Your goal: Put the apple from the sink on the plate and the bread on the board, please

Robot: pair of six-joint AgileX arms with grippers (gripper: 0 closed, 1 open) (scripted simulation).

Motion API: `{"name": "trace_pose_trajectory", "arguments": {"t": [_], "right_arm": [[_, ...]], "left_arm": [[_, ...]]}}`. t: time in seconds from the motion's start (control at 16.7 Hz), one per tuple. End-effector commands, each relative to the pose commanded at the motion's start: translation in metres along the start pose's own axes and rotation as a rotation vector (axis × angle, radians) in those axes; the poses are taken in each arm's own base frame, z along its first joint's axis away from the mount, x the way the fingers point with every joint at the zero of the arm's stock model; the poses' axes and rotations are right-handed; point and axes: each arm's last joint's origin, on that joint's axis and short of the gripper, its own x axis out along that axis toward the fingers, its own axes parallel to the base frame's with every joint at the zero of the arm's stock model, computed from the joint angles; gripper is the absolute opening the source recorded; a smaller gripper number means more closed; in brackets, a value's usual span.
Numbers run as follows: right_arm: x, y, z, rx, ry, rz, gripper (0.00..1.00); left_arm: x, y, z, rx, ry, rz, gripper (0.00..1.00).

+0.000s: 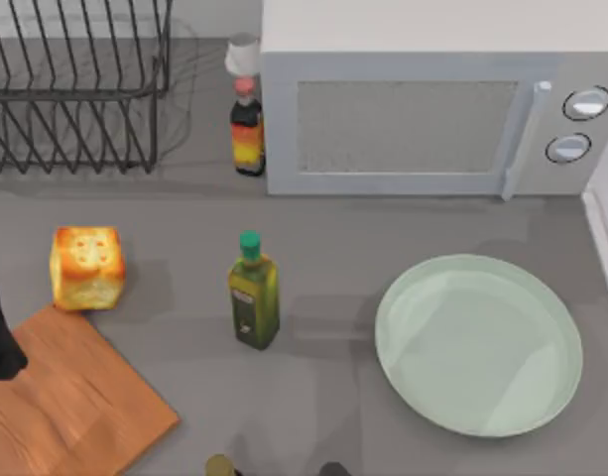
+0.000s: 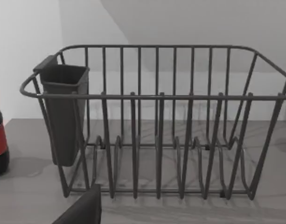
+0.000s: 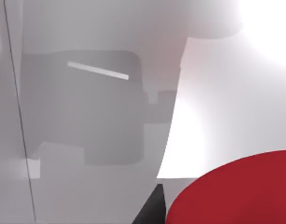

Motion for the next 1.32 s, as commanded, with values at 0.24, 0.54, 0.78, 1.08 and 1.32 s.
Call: {"name": "trace_pose_trajectory", "arguments": {"t": [0.24,0.54,0.78,1.08,1.32], "right_arm": [[0.002,0.000,0.000,0.001,0.003,0.001,0.00],[-0.023,0.033,-0.006,0.016,0.014,0.001,0.00],[-0.037,0.084,-0.026,0.036,0.105,0.001,0.00],[-0.054,0.156,-0.059,0.044,0.195,-0.035,0.00],[-0.073,0.212,-0.079,0.029,0.162,-0.049,0.00]], "left_arm": [[0.000,0.000,0.000,0.000,0.000,0.000,1.00],[0.000,0.000,0.000,0.000,0.000,0.000,1.00],[0.000,0.000,0.000,0.000,0.000,0.000,1.00],[0.000,0.000,0.000,0.000,0.000,0.000,1.00],[0.000,0.000,0.000,0.000,0.000,0.000,1.00]]}}
